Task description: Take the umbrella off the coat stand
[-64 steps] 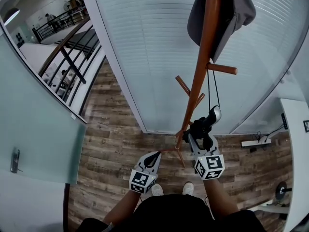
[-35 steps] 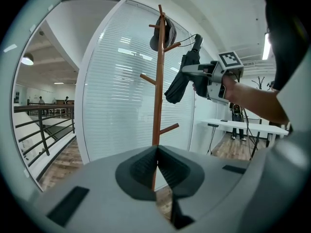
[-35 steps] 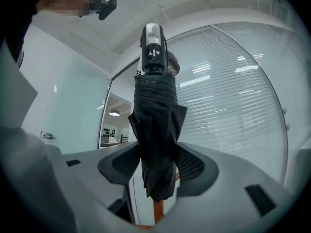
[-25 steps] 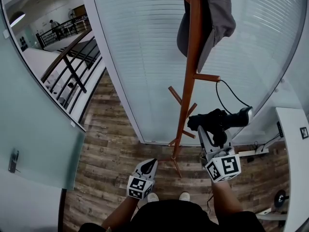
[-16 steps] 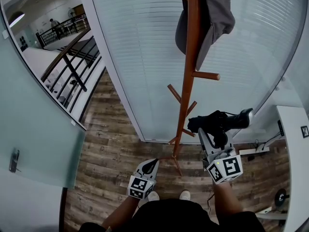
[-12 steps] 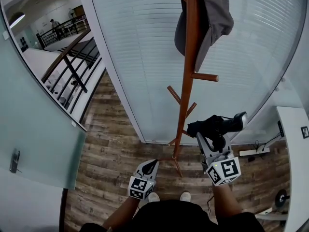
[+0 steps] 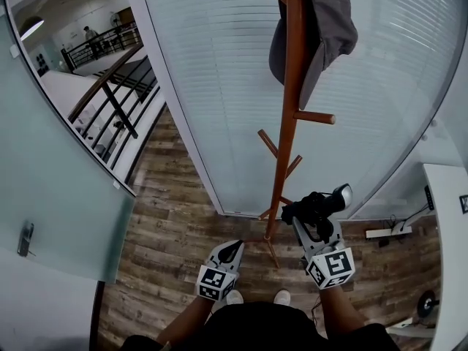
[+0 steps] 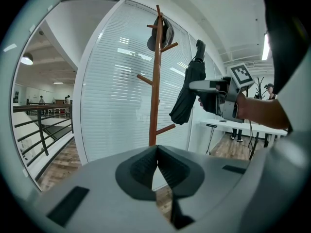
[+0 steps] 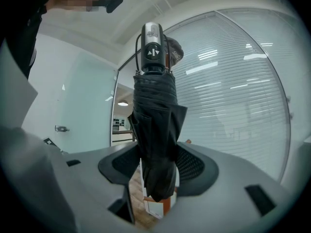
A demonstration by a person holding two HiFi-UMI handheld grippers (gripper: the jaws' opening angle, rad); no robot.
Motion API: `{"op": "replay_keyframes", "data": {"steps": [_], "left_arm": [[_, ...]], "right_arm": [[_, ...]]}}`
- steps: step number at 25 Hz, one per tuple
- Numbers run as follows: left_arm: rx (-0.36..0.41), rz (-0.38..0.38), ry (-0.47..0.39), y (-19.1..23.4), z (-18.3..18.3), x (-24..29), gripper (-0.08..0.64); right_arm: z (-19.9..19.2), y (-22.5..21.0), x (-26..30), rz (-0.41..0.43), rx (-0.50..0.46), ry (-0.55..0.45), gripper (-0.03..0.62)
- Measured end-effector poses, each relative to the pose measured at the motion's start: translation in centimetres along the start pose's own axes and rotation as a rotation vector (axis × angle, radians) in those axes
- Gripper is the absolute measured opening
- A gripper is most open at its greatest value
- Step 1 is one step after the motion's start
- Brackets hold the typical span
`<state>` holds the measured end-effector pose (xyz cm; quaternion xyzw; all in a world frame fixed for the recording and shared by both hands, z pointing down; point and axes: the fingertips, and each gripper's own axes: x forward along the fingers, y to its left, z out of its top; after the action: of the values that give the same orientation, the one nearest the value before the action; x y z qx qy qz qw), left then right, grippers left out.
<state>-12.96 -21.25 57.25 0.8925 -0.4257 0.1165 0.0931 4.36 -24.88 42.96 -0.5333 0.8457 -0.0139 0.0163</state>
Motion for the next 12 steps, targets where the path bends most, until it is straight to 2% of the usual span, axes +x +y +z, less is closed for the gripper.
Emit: {"op": "replay_keyframes", "data": {"steps": [7, 12], "left_arm": [[-0.007, 0.011, 0.014, -0.3, -0.8, 0.4, 0.012], [-0.014, 0.017, 0.016, -0.5, -0.7, 0.6, 0.012]], "right_arm": [[-4.9, 0.9, -0.5, 0.025, 0.011, 0.091, 0.229], [-6.6, 1.1, -0.9, 0.041, 0.012, 0.124, 0.229]]}}
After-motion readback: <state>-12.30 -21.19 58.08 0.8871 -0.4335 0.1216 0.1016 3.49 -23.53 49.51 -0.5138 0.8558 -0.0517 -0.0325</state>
